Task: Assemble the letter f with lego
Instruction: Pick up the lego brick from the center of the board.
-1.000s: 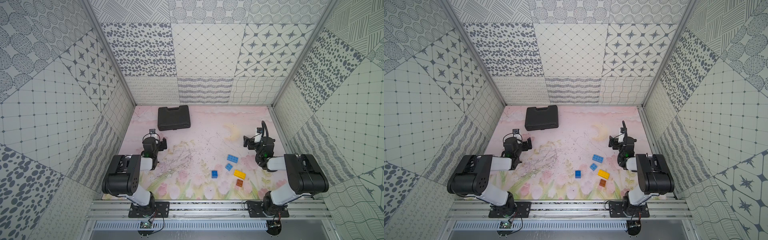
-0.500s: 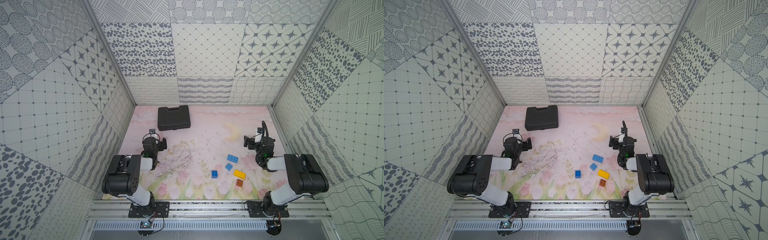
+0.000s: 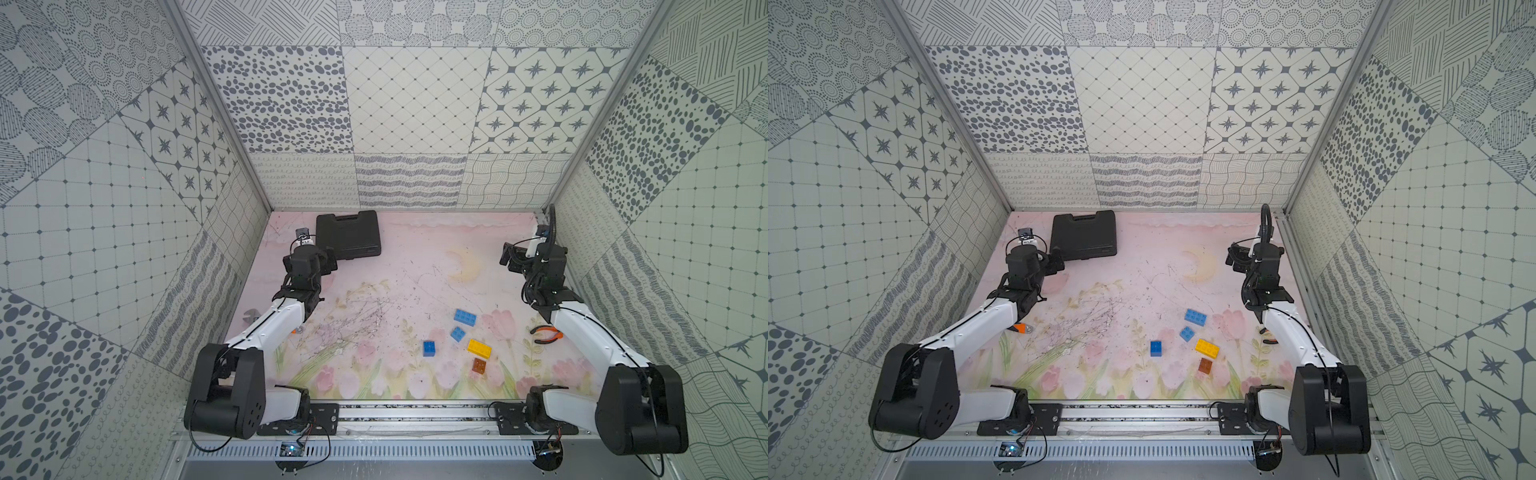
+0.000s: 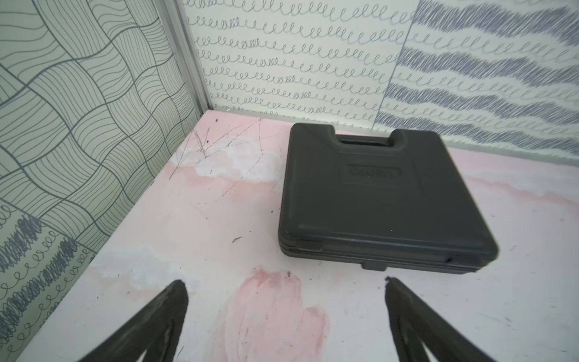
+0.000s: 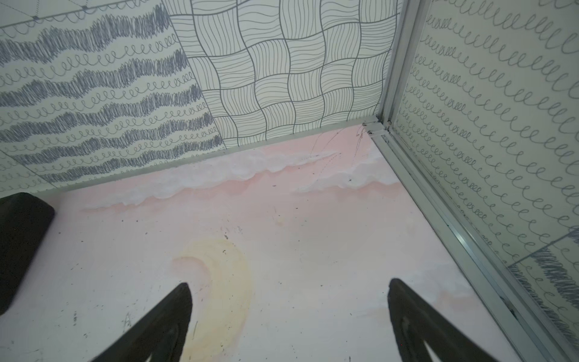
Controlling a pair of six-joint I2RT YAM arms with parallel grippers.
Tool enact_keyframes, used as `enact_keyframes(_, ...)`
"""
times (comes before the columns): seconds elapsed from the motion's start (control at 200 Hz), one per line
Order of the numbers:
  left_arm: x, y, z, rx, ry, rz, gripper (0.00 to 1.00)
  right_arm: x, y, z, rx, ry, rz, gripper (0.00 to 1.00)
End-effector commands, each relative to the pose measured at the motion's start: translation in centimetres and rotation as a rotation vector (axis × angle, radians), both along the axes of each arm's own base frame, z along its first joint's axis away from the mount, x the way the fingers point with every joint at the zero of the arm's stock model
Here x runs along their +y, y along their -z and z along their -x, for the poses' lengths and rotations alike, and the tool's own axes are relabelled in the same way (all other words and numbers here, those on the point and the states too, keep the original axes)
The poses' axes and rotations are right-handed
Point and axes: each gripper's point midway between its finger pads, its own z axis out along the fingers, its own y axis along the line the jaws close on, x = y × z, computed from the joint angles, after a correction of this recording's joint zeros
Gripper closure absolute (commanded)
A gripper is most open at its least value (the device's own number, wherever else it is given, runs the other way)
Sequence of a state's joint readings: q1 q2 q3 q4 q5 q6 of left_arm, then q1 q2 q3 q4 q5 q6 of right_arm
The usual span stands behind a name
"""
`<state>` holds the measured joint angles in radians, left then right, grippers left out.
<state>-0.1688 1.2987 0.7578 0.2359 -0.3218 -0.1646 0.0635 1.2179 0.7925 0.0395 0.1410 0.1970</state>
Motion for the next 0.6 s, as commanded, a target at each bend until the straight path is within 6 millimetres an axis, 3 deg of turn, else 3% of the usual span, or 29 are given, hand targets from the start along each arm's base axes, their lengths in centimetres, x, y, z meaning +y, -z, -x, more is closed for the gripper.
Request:
enact_keyframes(0.0, -3.0, -0.9, 2.7, 0.154, 0.055, 0.117, 0.01, 3.1, 2.2, 2.6, 0.202, -0.073, -0.018, 0.02)
enact_keyframes(0.16, -6.6, -2.9, 3.9, 0.194, 0.154, 0.141, 0.01, 10.0, 2.2, 4.8, 0.286, -0.270, -0.057, 0.02)
enact_keyframes(0.325, -8.6, -1.8, 5.1, 0.232, 0.158, 0.141, 0.01, 15.3, 2.7, 7.6, 0.371, -0.367, -0.084, 0.02)
enact_keyframes(0.595, -10.2, -1.3, 5.8, 0.262, 0.169, 0.078, 0.01, 22.4, 7.0, 13.3, 0.508, -0.449, -0.073, 0.02)
